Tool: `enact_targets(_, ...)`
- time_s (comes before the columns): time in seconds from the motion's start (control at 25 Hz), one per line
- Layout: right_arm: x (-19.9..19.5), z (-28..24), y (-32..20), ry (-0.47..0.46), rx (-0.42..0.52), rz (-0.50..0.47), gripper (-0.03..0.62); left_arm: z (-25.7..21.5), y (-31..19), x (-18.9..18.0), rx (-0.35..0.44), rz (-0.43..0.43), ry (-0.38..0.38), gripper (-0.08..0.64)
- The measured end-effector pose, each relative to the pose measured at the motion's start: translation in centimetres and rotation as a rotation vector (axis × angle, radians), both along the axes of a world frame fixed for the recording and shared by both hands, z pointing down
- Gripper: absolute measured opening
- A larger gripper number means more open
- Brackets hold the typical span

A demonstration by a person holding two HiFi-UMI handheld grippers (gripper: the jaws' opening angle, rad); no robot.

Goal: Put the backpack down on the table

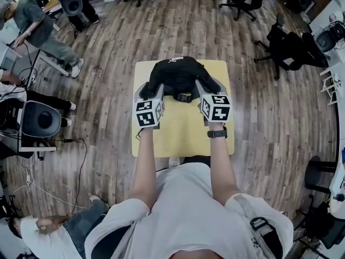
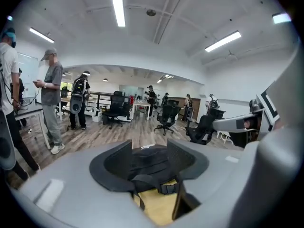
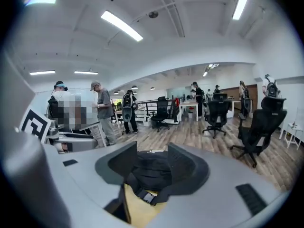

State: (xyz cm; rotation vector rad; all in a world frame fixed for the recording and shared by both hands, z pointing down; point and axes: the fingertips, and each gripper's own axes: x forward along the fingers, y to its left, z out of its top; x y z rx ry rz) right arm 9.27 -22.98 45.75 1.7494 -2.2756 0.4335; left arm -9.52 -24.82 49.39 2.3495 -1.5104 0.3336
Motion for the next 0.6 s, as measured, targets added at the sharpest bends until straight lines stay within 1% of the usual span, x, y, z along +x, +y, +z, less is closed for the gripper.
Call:
enact_targets(0.16,-1.2,-3.8,0.5,0.009,0.084,-0.007,0.175,-4.4,0.3,-0.2,0.087,0.004,0.001,0.187)
enact_targets(0.32,-2.0,-7.1,1.4,0.012,0.162,-0.008,0.125,-8.0,0.7,-0.1,0.151,0.023,0.006,0.149)
enact_targets(0.36,-2.1,-7.9,1.6,0.013,0.180,-0.005,0.107,-8.9,0.9,-0.1,0.168,0.022,0.007,0.135)
enact_targets(0.44,-2.2,-9.2,1.9,0.015,0.211,-0.002,0.092,-10.4,1.1,-0.3,0.203,0.015,0.008,0.100)
enact_targets(0.6,-2.1,-11.3,2.8,0.020,0.260,0.000,0.067,-12.6,1.9,-0.4,0.248,0.011,0.017,0.079)
